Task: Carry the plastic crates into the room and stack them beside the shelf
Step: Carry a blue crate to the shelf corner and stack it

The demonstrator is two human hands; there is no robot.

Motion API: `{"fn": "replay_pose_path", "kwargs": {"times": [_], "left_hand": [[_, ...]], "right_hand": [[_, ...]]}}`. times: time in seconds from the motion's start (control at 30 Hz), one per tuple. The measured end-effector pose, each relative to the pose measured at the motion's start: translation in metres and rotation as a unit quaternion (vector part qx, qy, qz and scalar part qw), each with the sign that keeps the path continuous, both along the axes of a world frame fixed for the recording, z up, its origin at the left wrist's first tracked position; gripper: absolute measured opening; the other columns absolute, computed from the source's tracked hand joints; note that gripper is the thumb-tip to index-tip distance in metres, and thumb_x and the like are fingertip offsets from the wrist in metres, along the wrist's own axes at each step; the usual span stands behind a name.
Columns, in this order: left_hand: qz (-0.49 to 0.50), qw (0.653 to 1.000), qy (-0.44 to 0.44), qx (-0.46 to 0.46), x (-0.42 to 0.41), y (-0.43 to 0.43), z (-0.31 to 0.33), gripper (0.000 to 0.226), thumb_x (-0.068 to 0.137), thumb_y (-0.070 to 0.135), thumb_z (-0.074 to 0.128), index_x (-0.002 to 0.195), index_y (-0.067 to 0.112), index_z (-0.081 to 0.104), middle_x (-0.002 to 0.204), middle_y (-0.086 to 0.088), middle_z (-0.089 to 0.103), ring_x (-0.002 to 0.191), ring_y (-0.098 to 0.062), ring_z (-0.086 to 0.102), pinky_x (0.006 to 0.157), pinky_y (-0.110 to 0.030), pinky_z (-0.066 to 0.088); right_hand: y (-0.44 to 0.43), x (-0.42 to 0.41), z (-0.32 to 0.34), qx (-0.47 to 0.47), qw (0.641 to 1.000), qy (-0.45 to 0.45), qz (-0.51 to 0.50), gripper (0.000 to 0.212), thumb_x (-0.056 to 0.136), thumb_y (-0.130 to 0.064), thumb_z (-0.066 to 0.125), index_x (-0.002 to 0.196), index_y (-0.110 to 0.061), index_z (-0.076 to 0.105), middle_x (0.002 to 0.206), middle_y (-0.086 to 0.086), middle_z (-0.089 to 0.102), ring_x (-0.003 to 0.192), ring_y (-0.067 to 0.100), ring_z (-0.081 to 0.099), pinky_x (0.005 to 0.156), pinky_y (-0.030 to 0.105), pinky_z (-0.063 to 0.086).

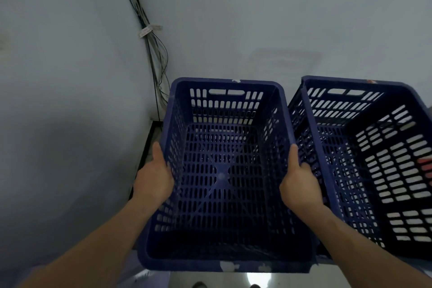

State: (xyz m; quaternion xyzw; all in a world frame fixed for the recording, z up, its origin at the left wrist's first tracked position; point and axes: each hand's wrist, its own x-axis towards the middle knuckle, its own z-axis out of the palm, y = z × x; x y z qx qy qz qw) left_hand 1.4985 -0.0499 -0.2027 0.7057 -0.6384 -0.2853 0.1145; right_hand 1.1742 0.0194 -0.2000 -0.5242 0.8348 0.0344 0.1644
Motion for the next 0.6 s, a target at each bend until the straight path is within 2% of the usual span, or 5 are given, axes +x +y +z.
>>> {"fn": "replay_pose_path", "kwargs": {"times": [0.13, 0.3, 0.4, 0.5, 0.6], "left_hand": [[0.034, 0.999, -0.008, 0.02, 0.003, 0.009, 0.002, 0.074, 0.105, 0.018, 0.042, 0.16, 0.011, -0.006, 0.077, 0.002, 0.057, 0.063, -0.016, 0.057, 0.056, -0.032, 0.046], [0.034, 0.999, -0.017, 0.028, 0.003, 0.008, 0.004, 0.077, 0.105, 0.018, 0.042, 0.16, 0.013, -0.012, 0.076, 0.005, 0.054, 0.061, -0.013, 0.055, 0.047, -0.025, 0.039], [0.026, 0.999, -0.03, 0.022, 0.001, 0.007, 0.007, 0.08, 0.104, 0.016, 0.045, 0.159, 0.012, -0.013, 0.072, 0.006, 0.053, 0.057, -0.009, 0.05, 0.042, -0.018, 0.029], [0.016, 0.999, -0.04, 0.02, 0.004, -0.006, 0.006, 0.081, 0.104, 0.015, 0.045, 0.159, 0.011, -0.015, 0.073, 0.004, 0.053, 0.059, -0.012, 0.051, 0.045, -0.023, 0.034], [0.007, 0.998, -0.063, 0.016, 0.011, -0.015, 0.006, 0.083, 0.104, 0.019, 0.045, 0.158, 0.012, -0.017, 0.073, -0.001, 0.054, 0.061, -0.019, 0.054, 0.051, -0.032, 0.04]], "right_hand": [[-0.003, 0.001, -0.007, -0.014, 1.0, 0.003, 0.015, 0.093, 0.107, -0.014, 0.048, 0.16, -0.015, -0.028, 0.153, 0.023, 0.043, 0.057, 0.019, 0.049, 0.05, 0.03, 0.034], [-0.001, 0.001, -0.001, -0.038, 0.998, -0.046, -0.008, 0.095, 0.106, -0.009, 0.051, 0.162, -0.022, -0.025, 0.145, 0.023, 0.048, 0.057, 0.023, 0.052, 0.049, 0.032, 0.034], [-0.001, 0.0, -0.002, -0.051, 0.996, -0.066, -0.009, 0.097, 0.105, -0.008, 0.052, 0.161, -0.024, -0.025, 0.119, 0.021, 0.06, 0.058, 0.023, 0.052, 0.049, 0.031, 0.035], [-0.008, 0.004, -0.002, -0.047, 0.996, -0.074, -0.006, 0.103, 0.102, -0.005, 0.053, 0.155, -0.026, -0.033, 0.092, 0.017, 0.063, 0.058, 0.024, 0.051, 0.048, 0.034, 0.037], [-0.01, 0.011, -0.001, -0.058, 0.994, -0.089, -0.028, 0.103, 0.102, -0.005, 0.053, 0.159, -0.025, -0.031, 0.088, 0.015, 0.062, 0.057, 0.023, 0.049, 0.047, 0.032, 0.033]]}}
